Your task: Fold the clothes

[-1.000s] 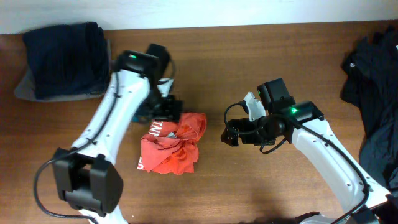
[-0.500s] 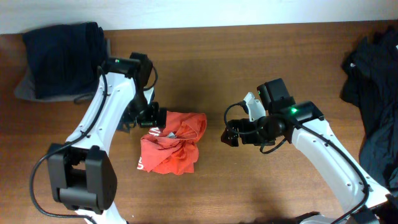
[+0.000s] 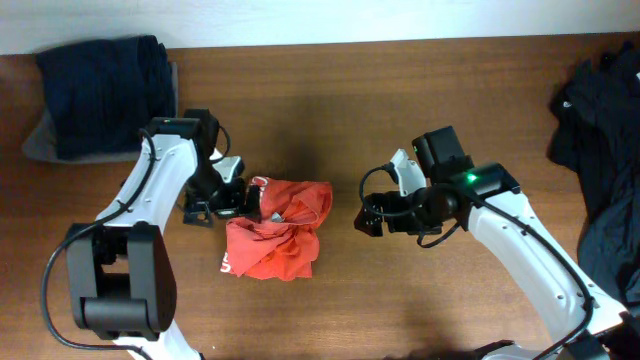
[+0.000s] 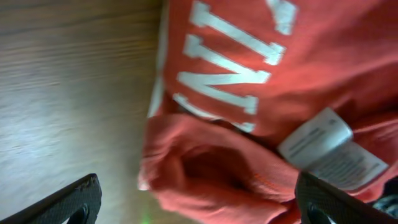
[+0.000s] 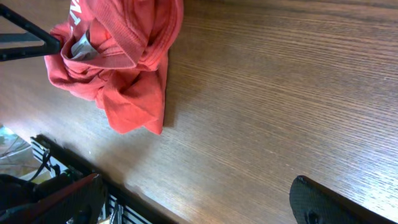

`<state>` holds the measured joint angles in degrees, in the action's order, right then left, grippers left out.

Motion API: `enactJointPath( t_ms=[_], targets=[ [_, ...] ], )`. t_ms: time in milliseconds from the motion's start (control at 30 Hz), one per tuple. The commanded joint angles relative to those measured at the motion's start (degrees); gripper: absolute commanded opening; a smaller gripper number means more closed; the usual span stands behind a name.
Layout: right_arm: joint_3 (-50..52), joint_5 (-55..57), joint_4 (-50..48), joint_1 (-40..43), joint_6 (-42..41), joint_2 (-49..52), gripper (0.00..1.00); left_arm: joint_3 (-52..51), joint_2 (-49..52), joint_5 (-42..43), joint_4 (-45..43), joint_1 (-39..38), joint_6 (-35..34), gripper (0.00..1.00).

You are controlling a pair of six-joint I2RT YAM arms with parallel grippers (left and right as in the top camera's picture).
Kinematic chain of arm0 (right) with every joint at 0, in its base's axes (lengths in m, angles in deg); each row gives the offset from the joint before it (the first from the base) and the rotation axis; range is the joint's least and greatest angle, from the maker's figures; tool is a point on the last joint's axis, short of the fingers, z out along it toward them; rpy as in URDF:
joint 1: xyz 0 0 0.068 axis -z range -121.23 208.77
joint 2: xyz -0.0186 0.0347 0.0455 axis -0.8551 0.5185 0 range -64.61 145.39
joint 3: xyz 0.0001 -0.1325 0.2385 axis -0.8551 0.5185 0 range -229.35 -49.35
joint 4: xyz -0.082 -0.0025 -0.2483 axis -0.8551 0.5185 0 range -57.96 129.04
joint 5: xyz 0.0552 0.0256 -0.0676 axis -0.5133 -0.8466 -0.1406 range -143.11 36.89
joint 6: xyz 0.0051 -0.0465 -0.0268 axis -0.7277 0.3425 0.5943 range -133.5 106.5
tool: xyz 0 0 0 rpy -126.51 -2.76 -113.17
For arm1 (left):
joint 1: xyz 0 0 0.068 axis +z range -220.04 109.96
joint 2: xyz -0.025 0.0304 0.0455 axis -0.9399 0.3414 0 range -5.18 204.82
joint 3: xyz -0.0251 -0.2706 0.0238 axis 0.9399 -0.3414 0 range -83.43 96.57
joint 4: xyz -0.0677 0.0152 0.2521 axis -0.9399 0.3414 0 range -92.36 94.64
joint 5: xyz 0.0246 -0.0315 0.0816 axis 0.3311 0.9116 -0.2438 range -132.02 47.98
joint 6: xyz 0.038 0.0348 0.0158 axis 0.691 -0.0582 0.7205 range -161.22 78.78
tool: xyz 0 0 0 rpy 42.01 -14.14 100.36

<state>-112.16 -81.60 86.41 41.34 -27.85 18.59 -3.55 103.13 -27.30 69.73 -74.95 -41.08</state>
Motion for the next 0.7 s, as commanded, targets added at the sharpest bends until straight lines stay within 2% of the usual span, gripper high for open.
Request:
enactJointPath(
  t_ms=[0, 133, 200, 267, 367, 467, 567, 667],
  targets=[
    [-0.72, 0.28, -0.15, -0.63, 0.42, 0.44, 0.99, -2.01, -0.42, 4.98, -1.14, -0.07, 2.75, 0.99],
    [-0.72, 0.28, -0.48, -0.61, 0.42, 0.55, 0.99, -3.87, -0.42, 6.56, -2.03, -0.07, 2.73, 0.98],
    [-0.72, 0.28, -0.57, -0.63, 0.39, 0.55, 0.99, -4.44, -0.42, 6.56, -2.05, -0.07, 2.73, 0.92],
    [-0.72, 0.28, -0.57, -0.61, 0.39, 0.55, 0.99, -4.57, -0.42, 6.56, -1.95, -0.07, 2.73, 0.75],
    [-0.72, 0.28, -0.57, -0.61, 0.42, 0.55, 0.99, -4.57, -0.42, 6.62, -1.73, -0.07, 2.71, 0.43],
    [-0.72, 0.28, -0.61, -0.61, 0.42, 0.55, 0.99, -4.57, -0.46, 7.02, -1.38, -0.07, 2.69, 0.20],
    [-0.72, 0.31, -0.68, -0.61, 0.39, 0.55, 0.99, -4.48, -0.74, 6.99, -0.42, -0.07, 1.57, 0.10],
    [-0.72, 0.28, -1.05, -0.61, 0.42, 0.55, 0.99, -4.35, -1.90, 6.99, 0.61, -0.07, 0.72, 0.05]
  ],
)
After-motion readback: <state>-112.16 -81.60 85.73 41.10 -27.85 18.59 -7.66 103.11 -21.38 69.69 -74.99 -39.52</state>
